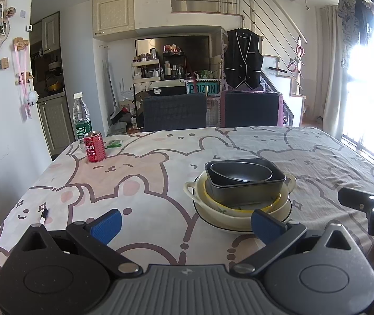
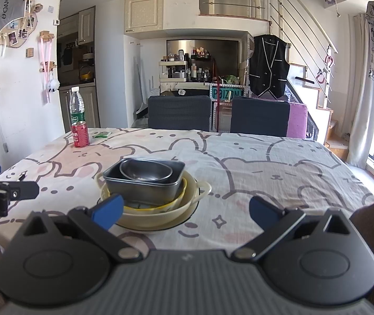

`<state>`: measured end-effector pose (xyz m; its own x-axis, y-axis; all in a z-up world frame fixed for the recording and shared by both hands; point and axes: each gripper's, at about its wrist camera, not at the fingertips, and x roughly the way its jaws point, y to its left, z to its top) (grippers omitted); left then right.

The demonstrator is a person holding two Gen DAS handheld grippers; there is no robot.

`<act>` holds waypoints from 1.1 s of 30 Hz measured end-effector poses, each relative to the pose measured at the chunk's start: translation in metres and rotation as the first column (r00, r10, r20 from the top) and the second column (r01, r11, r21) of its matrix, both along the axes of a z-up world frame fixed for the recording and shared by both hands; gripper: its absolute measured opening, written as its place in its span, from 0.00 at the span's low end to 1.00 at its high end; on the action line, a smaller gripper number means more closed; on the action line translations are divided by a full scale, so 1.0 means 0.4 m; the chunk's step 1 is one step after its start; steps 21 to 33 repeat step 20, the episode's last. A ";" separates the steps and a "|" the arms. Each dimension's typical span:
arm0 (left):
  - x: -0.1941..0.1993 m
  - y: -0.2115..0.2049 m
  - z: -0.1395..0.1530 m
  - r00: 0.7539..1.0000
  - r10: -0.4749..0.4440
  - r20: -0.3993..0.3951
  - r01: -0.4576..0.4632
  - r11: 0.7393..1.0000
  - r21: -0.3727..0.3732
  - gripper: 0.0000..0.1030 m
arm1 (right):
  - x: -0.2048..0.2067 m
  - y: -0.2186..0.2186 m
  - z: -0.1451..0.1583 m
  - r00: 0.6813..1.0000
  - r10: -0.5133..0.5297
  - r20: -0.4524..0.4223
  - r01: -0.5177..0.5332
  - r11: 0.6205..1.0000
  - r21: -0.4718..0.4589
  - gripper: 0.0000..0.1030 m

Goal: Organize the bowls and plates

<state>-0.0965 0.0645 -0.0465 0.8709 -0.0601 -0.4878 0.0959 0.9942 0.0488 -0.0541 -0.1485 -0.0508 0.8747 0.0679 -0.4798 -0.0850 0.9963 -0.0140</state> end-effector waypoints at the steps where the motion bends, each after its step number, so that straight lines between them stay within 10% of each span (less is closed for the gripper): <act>1: 0.000 0.000 0.000 1.000 0.000 0.000 0.000 1.000 0.000 1.00 | 0.000 0.000 0.000 1.000 0.000 0.000 0.000 1.000 0.000 1.00; 33: 0.001 -0.006 -0.006 1.000 0.012 0.000 -0.012 1.000 0.008 1.00 | -0.001 0.002 -0.001 1.000 -0.001 0.000 0.001 1.000 0.000 1.00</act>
